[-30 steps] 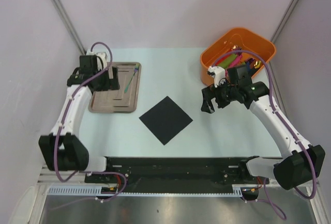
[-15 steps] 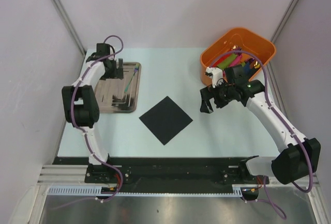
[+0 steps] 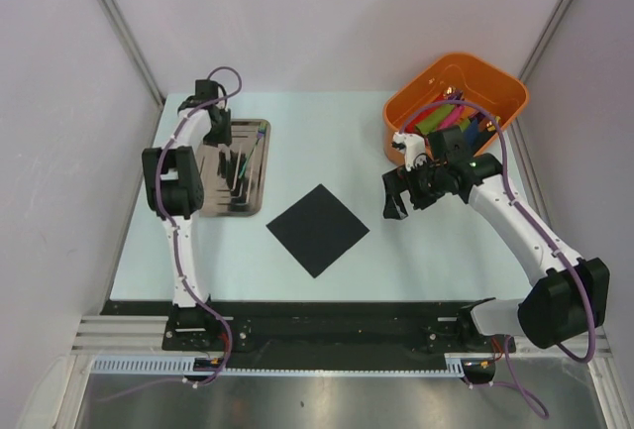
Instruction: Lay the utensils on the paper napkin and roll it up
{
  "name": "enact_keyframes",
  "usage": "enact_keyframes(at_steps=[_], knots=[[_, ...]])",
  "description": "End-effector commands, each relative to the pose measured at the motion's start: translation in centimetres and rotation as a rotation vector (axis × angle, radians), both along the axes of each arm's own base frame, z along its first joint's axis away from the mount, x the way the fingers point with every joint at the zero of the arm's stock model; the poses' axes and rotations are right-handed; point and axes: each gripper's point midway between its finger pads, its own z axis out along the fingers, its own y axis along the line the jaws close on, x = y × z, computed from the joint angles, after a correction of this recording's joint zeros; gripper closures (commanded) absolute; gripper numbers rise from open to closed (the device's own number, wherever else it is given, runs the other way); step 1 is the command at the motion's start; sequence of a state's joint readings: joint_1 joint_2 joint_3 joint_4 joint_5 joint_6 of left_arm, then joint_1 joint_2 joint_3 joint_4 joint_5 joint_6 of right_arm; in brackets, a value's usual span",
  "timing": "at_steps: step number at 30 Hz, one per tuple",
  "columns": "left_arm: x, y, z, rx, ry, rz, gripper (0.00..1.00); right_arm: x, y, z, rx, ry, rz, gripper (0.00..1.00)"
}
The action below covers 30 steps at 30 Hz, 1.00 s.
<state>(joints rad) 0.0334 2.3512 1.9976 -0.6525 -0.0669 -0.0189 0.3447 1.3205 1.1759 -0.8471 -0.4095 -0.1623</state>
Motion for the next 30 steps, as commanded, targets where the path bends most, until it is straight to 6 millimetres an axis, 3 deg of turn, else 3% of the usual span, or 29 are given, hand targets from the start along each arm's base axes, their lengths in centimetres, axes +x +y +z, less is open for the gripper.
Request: enact_keyframes(at_steps=[1, 8, 17, 21, 24, 30], knots=[[0.8, 0.2, -0.6, -0.007, 0.008, 0.013, 0.61, 0.4, 0.3, 0.0, 0.009, -0.011, 0.015, 0.0], [1.3, 0.4, -2.0, -0.007, 0.035, 0.015, 0.68, 0.5, 0.3, -0.3, 0.008, -0.003, 0.015, 0.0], [-0.7, 0.4, -3.2, -0.055, 0.118, 0.023, 0.75, 0.5, 0.4, -0.4, 0.011, 0.0, 0.017, 0.0], [-1.8, 0.4, -3.6, -0.082, 0.163, 0.044, 0.87, 0.6, 0.5, -0.2, 0.017, -0.004, 0.019, 0.0], [-1.7, 0.5, -2.8, -0.077, 0.158, 0.037, 1.0, 0.6, 0.6, 0.0, 0.02, -0.006, 0.021, 0.0], [-1.0, 0.9, 2.1, -0.034, 0.064, -0.006, 1.0, 0.6, 0.8, 0.5, 0.036, -0.009, 0.028, 0.0]])
